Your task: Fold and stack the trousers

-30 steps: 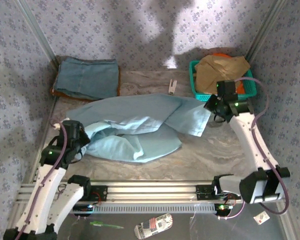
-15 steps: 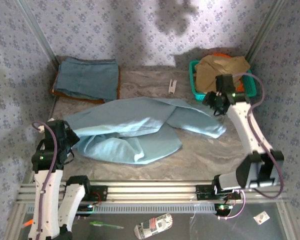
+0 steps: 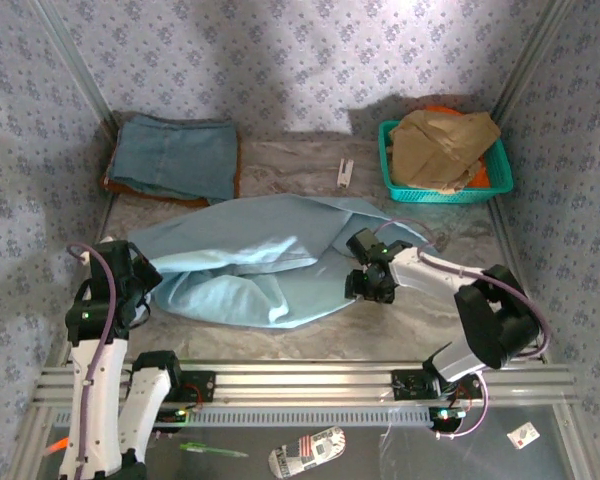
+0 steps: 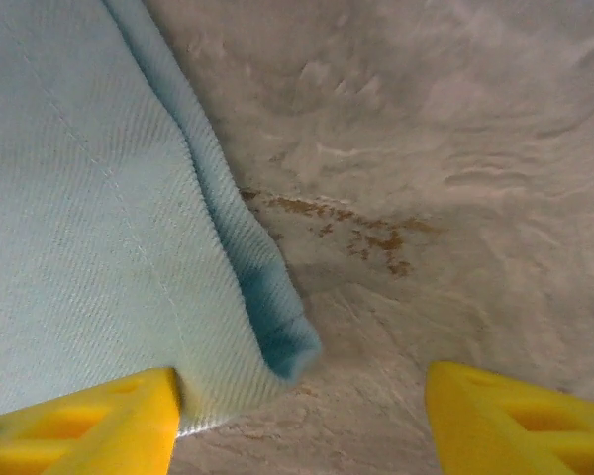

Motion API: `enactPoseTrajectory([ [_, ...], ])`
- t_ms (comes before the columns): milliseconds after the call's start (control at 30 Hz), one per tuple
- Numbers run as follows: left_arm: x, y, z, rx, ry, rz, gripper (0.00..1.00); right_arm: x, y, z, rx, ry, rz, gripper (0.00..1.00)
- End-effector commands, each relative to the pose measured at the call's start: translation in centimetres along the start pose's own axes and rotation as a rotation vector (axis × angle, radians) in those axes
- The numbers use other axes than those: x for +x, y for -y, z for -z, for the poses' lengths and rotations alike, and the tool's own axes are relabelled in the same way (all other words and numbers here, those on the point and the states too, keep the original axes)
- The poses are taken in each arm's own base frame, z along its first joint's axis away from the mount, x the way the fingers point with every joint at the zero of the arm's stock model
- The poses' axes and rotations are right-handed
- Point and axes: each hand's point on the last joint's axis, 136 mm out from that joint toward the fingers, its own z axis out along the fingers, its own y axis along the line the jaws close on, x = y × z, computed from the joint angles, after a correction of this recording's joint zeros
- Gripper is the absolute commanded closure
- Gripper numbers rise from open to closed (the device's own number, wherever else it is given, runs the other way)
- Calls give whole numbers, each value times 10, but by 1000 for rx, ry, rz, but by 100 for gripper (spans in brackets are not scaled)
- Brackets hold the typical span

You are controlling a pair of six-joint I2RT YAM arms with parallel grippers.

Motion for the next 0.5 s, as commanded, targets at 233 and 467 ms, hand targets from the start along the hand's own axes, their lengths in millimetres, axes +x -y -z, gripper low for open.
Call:
enactPoseTrajectory([
  [233,-10,11,1,49,24,9,100,-37,-12,53,-117,181,-47,100],
  [467,-25,15,11,52,55,9,100,-64,33,163,-136,396,-166,100],
])
